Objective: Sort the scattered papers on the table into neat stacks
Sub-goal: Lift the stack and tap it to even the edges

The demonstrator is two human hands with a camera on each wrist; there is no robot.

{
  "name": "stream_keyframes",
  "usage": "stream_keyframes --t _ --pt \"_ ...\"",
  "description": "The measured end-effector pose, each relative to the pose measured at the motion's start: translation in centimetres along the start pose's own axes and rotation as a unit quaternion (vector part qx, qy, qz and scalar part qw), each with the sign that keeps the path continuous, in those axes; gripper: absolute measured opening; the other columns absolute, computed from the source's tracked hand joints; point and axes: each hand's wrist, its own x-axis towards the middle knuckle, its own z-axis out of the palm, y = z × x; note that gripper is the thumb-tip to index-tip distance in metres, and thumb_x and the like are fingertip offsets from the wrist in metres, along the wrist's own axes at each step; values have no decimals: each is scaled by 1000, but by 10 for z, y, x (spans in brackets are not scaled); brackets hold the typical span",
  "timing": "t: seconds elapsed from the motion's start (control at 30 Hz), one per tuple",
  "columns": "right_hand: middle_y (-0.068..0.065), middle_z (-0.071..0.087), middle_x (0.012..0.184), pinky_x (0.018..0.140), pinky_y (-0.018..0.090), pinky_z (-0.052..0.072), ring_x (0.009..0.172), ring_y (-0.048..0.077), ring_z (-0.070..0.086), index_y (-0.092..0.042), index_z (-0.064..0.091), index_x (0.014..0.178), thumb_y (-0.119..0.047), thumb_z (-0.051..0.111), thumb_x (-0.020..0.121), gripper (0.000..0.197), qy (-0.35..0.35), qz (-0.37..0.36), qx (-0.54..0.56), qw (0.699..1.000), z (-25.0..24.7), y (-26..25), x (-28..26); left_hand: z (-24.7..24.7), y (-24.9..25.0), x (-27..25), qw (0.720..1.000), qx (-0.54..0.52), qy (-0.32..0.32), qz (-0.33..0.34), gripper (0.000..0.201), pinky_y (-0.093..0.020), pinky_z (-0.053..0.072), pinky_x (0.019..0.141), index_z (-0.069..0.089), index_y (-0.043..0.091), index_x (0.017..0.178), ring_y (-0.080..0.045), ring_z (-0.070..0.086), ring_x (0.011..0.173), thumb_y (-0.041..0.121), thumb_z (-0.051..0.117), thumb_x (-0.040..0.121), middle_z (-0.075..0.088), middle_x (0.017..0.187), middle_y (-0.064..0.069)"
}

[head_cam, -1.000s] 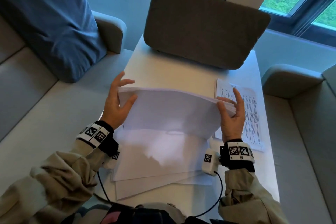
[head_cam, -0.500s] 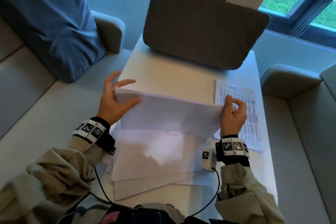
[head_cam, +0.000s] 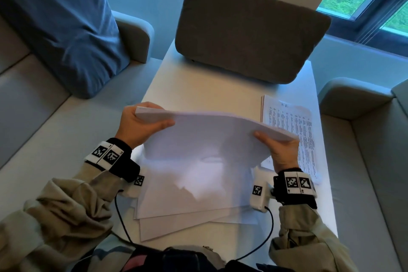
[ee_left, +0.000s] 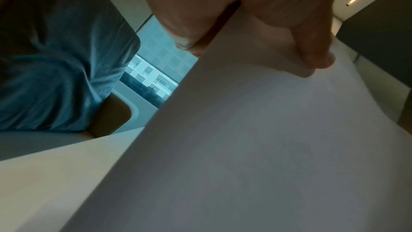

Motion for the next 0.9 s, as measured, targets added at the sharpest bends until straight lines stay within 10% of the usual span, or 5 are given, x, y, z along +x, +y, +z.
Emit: stream_keyframes --t 0.13,0.43,0.57,0.73,0.9 --pt "-4 69 73 54 15 52 61 1 66 -13 66 78 0 87 56 33 -18 55 -21 998 7 9 -7 -5 -22 -11 999 -14 -5 -52 35 -17 55 65 74 31 64 0 64 64 37 92 36 71 67 14" --pt "-4 72 75 62 25 55 68 10 68 -16 67 85 -16 70 83 4 -53 86 -38 994 11 11 -9 6 -44 3 987 73 77 -124 23 -12 49 54 62 29 70 14 57 51 18 82 70 65 56 21" --pt "4 74 82 69 32 60 73 15 70 -12 69 89 -48 84 56 51 -33 127 33 991 14 13 -18 1 -54 18 982 109 85 -130 13 -14 50 60 61 23 85 5 62 62 24 73 81 69 92 -4" --pt "11 69 99 61 28 59 73 16 70 -4 61 104 -26 76 74 41 81 189 146 968 12 16 -24 15 -64 4 962 179 62 -198 93 -41 38 106 32 6 140 -25 43 128 47 77 70 42 140 -11" --pt "2 62 84 51 22 57 72 14 62 -1 50 118 -22 66 88 40 130 210 164 955 18 13 -26 72 -32 -32 955 -63 -113 -268 100 -47 50 95 40 9 135 -23 55 119 55 82 57 53 134 -5"
